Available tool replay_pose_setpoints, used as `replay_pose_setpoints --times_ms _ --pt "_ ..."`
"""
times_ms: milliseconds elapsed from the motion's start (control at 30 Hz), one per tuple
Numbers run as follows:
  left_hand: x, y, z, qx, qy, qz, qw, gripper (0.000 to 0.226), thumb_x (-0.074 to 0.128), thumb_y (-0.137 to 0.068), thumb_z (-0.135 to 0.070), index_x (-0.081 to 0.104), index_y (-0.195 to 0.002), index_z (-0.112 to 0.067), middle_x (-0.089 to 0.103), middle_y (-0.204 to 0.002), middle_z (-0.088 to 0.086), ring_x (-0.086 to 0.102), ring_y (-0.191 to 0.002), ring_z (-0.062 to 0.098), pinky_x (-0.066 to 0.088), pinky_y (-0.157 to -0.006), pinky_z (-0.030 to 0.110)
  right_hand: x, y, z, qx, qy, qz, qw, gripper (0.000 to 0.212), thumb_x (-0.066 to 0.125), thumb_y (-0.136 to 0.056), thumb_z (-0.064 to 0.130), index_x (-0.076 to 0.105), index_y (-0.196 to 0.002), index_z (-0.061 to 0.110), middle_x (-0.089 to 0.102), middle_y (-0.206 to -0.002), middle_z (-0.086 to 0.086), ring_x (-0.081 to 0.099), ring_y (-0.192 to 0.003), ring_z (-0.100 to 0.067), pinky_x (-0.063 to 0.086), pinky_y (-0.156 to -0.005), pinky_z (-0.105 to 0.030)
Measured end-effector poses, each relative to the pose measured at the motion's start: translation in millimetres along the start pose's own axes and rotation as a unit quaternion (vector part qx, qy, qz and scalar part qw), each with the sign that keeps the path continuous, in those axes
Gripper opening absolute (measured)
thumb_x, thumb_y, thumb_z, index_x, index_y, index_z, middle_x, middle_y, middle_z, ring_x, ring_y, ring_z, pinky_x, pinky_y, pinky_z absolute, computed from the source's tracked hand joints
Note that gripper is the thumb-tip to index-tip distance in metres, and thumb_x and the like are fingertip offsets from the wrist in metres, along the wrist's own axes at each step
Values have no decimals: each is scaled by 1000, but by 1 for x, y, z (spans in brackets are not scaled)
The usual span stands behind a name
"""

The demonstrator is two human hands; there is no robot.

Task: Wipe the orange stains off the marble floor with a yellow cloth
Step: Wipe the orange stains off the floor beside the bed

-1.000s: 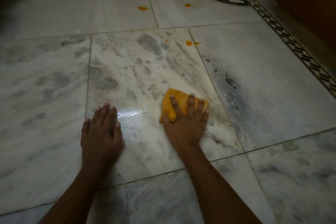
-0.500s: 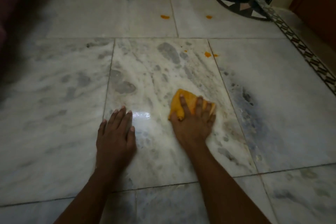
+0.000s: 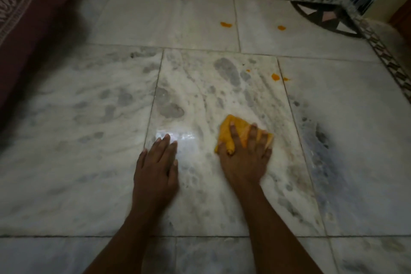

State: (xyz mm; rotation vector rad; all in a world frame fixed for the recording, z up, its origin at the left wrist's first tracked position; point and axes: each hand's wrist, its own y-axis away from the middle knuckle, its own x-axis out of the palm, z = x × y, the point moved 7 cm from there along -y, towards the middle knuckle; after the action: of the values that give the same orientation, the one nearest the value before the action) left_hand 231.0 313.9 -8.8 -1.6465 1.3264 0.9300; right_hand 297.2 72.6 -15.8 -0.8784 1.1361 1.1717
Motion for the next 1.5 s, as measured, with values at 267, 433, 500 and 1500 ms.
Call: replay_pose_setpoints --times_ms 267,433,500,1500 --pt "4 -6 11 -57 -45 15 997 61 41 -98 -42 39 -158 -31 21 -172 0 18 -159 22 12 -128 48 -8 22 -23 41 33 -8 999 78 33 -82 79 20 -157 59 14 -174 -4 10 -159 -37 17 -123 -61" --pt "6 -6 11 -62 -63 22 996 64 41 -97 -44 35 -159 -32 17 -173 -1 15 -160 21 12 -127 50 9 -49 46 80 -3 26 996 79 27 -83 78 8 -158 60 1 -176 -4 -6 -160 -37 3 -125 -63" --pt "2 -7 10 -55 -64 23 996 64 41 -97 -43 36 -159 -31 17 -173 0 17 -160 22 14 -127 51 9 -26 61 -23 18 37 999 76 28 -86 78 10 -158 60 2 -176 -1 -3 -161 -35 9 -125 -62" --pt "-42 -1 -47 -51 267 61 961 40 66 -86 -39 72 -123 -23 74 -121 -4 68 -114 9 51 -101 31 -52 72 -6 215 -797 200 528 58 58 -89 47 66 -137 15 73 -126 -17 66 -123 -39 46 -112 -57"
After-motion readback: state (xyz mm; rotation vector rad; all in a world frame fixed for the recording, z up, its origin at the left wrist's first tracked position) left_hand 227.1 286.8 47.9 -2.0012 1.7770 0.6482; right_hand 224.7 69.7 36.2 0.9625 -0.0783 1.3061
